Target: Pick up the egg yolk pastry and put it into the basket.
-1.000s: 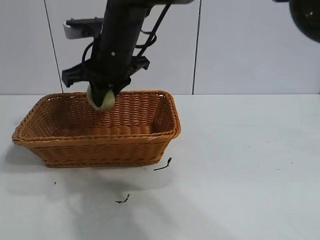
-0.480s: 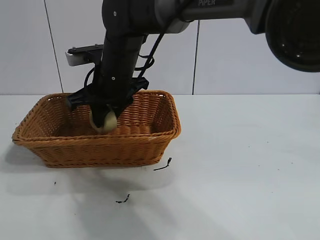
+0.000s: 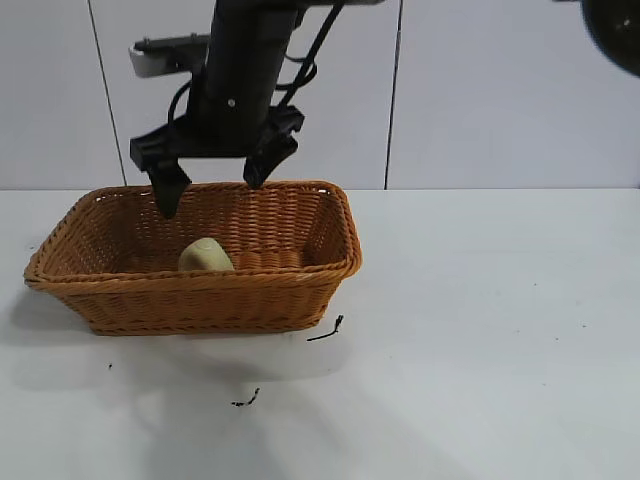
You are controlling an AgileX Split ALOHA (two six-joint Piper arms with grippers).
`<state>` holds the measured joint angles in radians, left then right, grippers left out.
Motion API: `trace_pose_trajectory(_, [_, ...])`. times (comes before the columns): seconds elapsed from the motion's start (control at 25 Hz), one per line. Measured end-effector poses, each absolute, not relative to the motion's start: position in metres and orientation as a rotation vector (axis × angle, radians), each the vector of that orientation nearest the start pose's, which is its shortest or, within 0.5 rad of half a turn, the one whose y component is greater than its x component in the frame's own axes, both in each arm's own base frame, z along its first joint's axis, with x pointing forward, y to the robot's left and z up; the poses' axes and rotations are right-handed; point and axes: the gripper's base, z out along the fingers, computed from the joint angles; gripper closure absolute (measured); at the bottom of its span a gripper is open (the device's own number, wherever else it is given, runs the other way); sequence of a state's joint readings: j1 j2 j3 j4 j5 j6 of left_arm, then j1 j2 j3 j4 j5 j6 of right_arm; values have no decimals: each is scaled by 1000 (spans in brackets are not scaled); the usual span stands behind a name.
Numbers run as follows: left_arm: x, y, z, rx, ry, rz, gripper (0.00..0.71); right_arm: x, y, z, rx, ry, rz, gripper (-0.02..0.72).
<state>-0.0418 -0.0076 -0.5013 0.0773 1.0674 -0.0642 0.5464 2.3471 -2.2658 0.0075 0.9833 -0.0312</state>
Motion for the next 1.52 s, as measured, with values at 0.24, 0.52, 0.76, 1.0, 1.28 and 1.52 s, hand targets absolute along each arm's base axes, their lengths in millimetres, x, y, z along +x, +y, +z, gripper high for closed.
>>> trace_pose_trajectory(0.24, [-6, 6, 277, -27, 2040, 26, 14, 494, 179, 244, -489, 2532, 131, 10])
trace_pose_trajectory(0.52, [-6, 6, 277, -27, 2040, 26, 14, 517, 68, 242, -216, 2615, 51, 10])
trace_pose_trajectory(0.76, [-6, 6, 277, -27, 2040, 26, 14, 516, 10, 239, -71, 2685, 20, 10])
trace_pose_trajectory(1.0, [-6, 6, 277, -27, 2040, 26, 14, 508, -16, 237, 0, 2774, 24, 10])
trace_pose_trajectory(1.28, [-6, 6, 277, -27, 2040, 26, 14, 476, -16, 265, 10, 2789, 44, 10])
trace_pose_trajectory(1.52, [-6, 6, 277, -27, 2040, 26, 14, 411, -13, 295, -26, 2837, 44, 10])
